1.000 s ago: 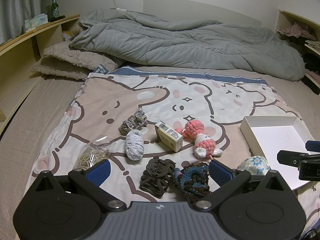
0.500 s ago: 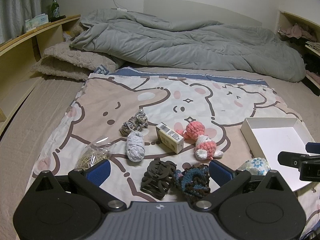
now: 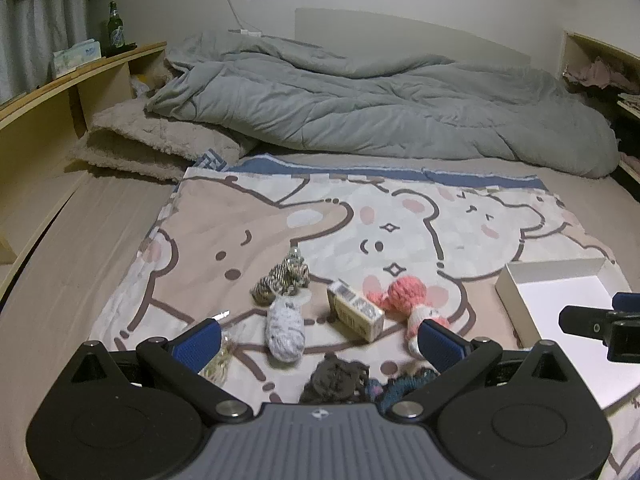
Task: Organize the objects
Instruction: 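Grasp the pink crocheted doll with the right gripper while the left gripper grasps the black claw clip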
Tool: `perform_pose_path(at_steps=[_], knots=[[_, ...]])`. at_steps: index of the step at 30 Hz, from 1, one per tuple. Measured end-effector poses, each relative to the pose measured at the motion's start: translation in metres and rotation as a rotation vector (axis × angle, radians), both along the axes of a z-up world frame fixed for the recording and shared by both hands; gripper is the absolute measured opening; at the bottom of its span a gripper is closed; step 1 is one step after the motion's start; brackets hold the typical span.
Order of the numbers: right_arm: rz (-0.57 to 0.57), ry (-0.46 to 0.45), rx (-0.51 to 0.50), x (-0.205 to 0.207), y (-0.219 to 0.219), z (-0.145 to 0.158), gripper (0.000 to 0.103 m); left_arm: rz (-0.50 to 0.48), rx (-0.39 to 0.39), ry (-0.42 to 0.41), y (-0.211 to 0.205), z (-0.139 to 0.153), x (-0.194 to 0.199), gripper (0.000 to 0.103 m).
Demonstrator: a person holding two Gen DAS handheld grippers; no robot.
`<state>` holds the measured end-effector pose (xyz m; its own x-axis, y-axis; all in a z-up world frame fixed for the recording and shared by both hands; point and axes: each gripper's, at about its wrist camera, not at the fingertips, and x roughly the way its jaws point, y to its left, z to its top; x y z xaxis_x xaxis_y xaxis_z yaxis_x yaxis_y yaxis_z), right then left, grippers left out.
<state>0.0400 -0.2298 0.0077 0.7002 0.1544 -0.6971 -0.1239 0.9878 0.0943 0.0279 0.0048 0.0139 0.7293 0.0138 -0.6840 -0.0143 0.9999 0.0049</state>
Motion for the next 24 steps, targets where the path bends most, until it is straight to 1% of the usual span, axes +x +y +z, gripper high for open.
perform_pose_path(at_steps=[4, 6, 11, 15, 19, 24], knots=[[0.000, 0.024, 0.050, 0.016, 0.000, 0.005, 0.095, -0.004, 0.002, -0.007, 0.002, 0.002, 0.013, 0.103], [0.000, 0.026, 0.058, 0.024, 0.000, 0.007, 0.095, -0.003, 0.008, -0.007, 0.001, 0.002, 0.021, 0.103], [0.007, 0.024, 0.053, 0.046, 0.004, 0.004, 0.096, 0.014, 0.017, -0.020, 0.002, -0.006, 0.042, 0.103], [0.019, -0.003, 0.023, 0.065, 0.009, -0.001, 0.098, 0.038, 0.017, -0.021, 0.008, -0.017, 0.057, 0.103], [0.024, -0.004, 0.012, 0.087, 0.013, -0.012, 0.098, 0.026, -0.012, 0.023, 0.014, -0.029, 0.071, 0.103], [0.048, 0.001, 0.033, 0.107, 0.021, -0.031, 0.099, 0.023, -0.028, 0.111, 0.018, -0.049, 0.083, 0.103]])
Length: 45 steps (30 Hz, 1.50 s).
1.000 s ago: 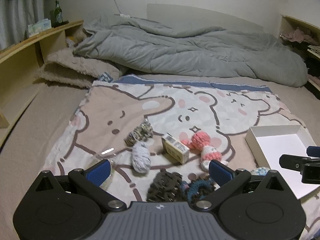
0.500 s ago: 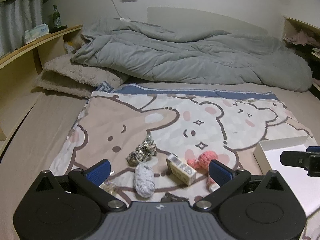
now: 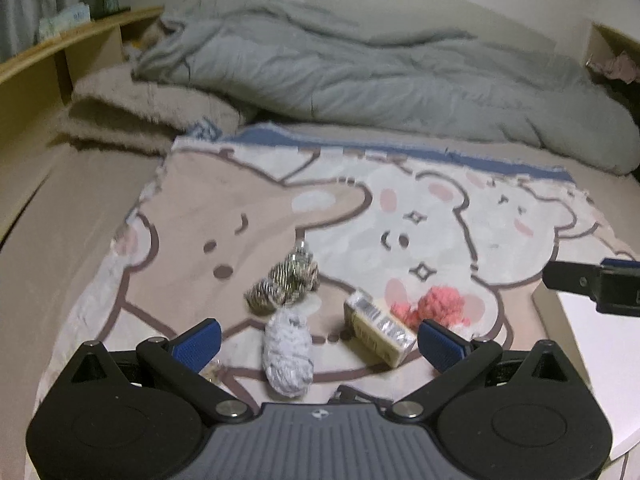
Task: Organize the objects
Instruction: 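Grasp the pink crocheted doll with the right gripper while the left gripper grasps the black claw clip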
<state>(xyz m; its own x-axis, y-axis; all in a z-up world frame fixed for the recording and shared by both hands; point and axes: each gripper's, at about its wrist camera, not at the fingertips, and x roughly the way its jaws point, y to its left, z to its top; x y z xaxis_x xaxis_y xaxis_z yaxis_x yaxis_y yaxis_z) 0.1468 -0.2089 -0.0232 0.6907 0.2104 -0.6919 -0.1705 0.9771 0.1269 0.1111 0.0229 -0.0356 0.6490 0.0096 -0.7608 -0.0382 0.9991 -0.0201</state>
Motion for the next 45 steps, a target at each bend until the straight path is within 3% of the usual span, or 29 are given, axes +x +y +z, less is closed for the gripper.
perform_pose_path(at_steps=[10, 14, 25, 32, 42, 45], knots=[[0.012, 0.087, 0.027, 0.031, 0.020, -0.037, 0.103, -0.096, 0.014, 0.087, -0.003, -0.029, 0.005, 0.100], [0.007, 0.118, -0.016, 0.040, 0.030, -0.051, 0.103, -0.119, -0.017, 0.135, 0.000, -0.040, 0.006, 0.095], [0.006, 0.233, -0.003, 0.055, 0.035, -0.079, 0.102, -0.202, -0.086, 0.241, -0.003, -0.058, 0.001, 0.083], [0.005, 0.316, 0.013, 0.065, 0.037, -0.096, 0.082, -0.273, -0.101, 0.298, -0.014, -0.068, -0.004, 0.068], [0.045, 0.376, -0.006, 0.069, 0.047, -0.111, 0.065, -0.315, 0.005, 0.291, -0.015, -0.076, -0.004, 0.066], [0.068, 0.391, -0.031, 0.069, 0.049, -0.114, 0.061, -0.305, 0.000, 0.324, -0.010, -0.082, 0.001, 0.063]])
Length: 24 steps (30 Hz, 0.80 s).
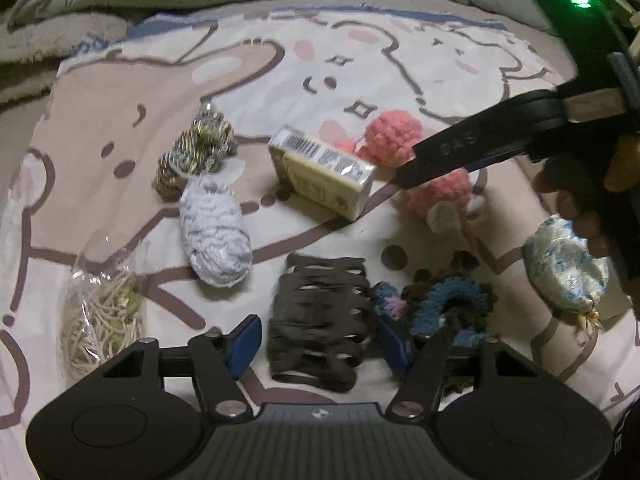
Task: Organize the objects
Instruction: 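Grasp the pink crocheted doll with the right gripper while the left gripper grasps the black claw clip, then carry the doll in the right gripper and the claw clip in the left gripper toward the white box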
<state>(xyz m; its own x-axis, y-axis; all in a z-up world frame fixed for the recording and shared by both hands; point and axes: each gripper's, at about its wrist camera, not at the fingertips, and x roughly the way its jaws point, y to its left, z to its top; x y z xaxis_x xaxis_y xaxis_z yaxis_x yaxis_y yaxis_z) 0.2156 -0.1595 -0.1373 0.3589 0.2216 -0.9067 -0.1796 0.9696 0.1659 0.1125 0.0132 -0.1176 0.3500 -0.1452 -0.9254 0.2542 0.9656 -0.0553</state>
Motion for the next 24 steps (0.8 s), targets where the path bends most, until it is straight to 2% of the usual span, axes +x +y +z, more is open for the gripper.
perform_pose_path(at_steps=[2, 4, 5, 8, 10, 17, 24], knots=[[0.014, -0.002, -0.009, -0.001, 0.001, 0.001, 0.061, 0.007, 0.014, 0.008, 0.003, -0.004, 0.003, 0.062], [0.026, -0.012, -0.017, -0.001, 0.002, 0.002, 0.060, 0.014, -0.006, 0.020, 0.005, -0.006, 0.005, 0.058], [0.031, -0.016, -0.018, -0.001, 0.003, 0.002, 0.057, 0.022, -0.030, 0.033, 0.007, -0.007, 0.007, 0.052], [0.051, -0.012, 0.013, -0.003, 0.004, 0.003, 0.044, 0.029, -0.048, 0.036, 0.007, -0.006, 0.007, 0.048], [0.059, -0.021, -0.001, -0.004, 0.007, 0.005, 0.043, 0.022, -0.045, 0.021, 0.004, -0.004, 0.006, 0.044], [0.078, -0.080, -0.014, -0.011, 0.005, 0.021, 0.042, 0.060, -0.048, -0.017, 0.003, 0.006, 0.004, 0.043], [0.055, -0.147, 0.006, -0.023, -0.007, 0.046, 0.042, 0.111, -0.077, -0.100, 0.007, 0.034, 0.003, 0.043]])
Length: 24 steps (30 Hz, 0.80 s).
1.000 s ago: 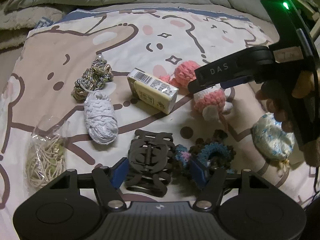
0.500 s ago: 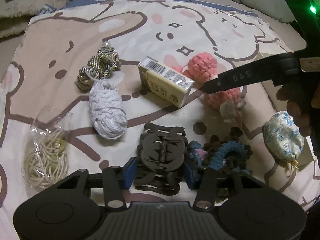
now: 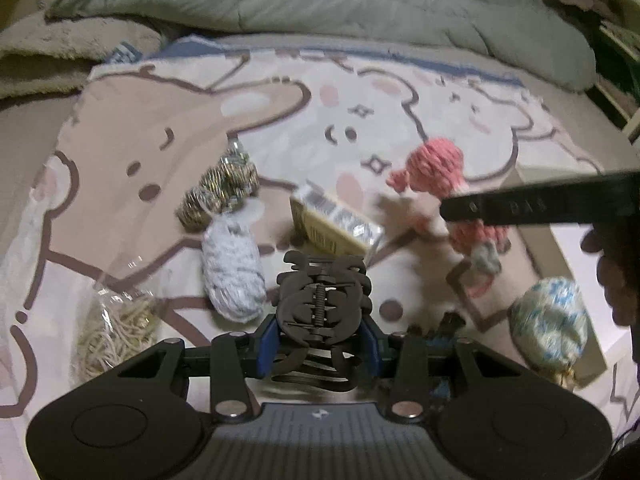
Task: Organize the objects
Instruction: 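Carry the doll in the right gripper and the claw clip in the left gripper toward the white box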
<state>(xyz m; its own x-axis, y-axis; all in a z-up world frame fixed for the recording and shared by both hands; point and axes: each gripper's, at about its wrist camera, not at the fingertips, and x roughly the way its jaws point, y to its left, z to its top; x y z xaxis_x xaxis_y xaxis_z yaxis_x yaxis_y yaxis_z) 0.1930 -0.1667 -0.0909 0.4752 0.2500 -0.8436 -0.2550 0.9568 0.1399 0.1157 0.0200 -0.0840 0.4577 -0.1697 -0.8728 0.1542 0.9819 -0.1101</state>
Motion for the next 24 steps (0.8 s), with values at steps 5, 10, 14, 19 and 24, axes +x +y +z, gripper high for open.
perform_pose_path(at_steps=[5, 10, 14, 19, 24], knots=[[-0.018, -0.037, 0.022, -0.013, -0.010, 0.017, 0.042, 0.026, -0.013, -0.052, -0.002, 0.019, -0.003, 0.043], [-0.034, -0.065, 0.050, -0.024, -0.018, 0.031, 0.042, 0.055, -0.024, -0.090, -0.004, 0.032, -0.006, 0.043], [-0.048, -0.093, 0.069, -0.034, -0.024, 0.043, 0.042, 0.083, -0.034, -0.128, -0.004, 0.043, -0.010, 0.043], [-0.063, -0.125, 0.093, -0.047, -0.030, 0.055, 0.042, 0.103, -0.054, -0.170, -0.003, 0.057, -0.013, 0.043], [-0.073, -0.152, 0.105, -0.059, -0.033, 0.064, 0.042, 0.105, -0.049, -0.206, -0.008, 0.066, -0.018, 0.043]])
